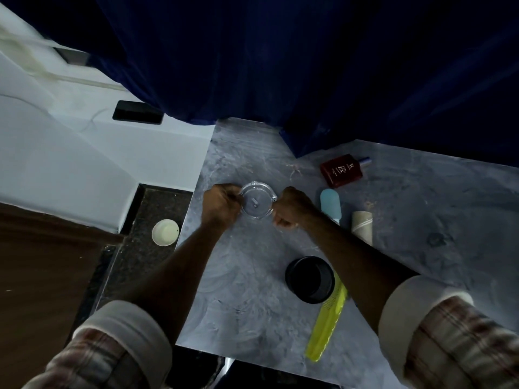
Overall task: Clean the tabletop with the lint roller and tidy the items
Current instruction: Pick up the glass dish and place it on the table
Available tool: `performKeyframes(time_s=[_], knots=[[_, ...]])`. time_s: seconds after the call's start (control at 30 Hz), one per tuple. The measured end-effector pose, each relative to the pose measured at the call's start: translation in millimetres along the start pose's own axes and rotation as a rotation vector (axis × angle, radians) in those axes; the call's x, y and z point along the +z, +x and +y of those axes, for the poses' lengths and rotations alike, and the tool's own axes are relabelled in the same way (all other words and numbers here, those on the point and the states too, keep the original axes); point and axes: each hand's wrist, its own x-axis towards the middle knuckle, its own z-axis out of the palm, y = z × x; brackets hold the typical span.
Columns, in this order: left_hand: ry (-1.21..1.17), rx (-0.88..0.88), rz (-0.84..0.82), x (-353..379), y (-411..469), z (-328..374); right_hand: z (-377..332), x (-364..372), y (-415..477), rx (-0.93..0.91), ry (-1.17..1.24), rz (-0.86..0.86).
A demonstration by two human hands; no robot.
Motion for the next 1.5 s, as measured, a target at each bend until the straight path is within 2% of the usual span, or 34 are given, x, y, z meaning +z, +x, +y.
performKeyframes(time_s=[0.3,0.5,0.6,0.7,0.77,0.83,0.93,1.03,1.13,1.23,1.3,1.5], knots=[[-0.006,-0.001,-0.016,-1,13,-3,-3,6,11,-0.012,0.013,0.033],[0.101,0.038,0.053,-1,21,4,-5,8,16,-0.009,0.098,0.071],[0.148,0.019,0.039,0,24,5,-6,5,15,-0.012,0.089,0.055],[0.095,0.0,0.035,-4,21,10,-10,-12,6,-0.056,0.006,0.017],[0.092,-0.002,0.08,-11,13,17,-8,-37,-11,-0.148,-0.152,0.137],[0.09,0.059,0.057,-14,-8,25,11,-65,-38,-0.239,-0.275,0.327],[0.05,0.185,-0.143,-5,-68,29,65,-83,-98,-0.266,-0.07,0.453],[-0.042,0.264,-0.407,9,-129,18,119,-62,-155,-0.252,0.04,0.491],[0.091,0.316,-0.562,24,-155,10,156,-14,-191,-0.216,0.234,0.448],[0.157,0.387,-0.58,38,-163,13,165,30,-205,-0.102,0.517,0.397],[0.152,0.4,-0.544,46,-167,16,157,48,-209,-0.068,0.625,0.392],[0.111,0.339,-0.389,41,-165,22,129,54,-196,-0.129,0.585,0.393]])
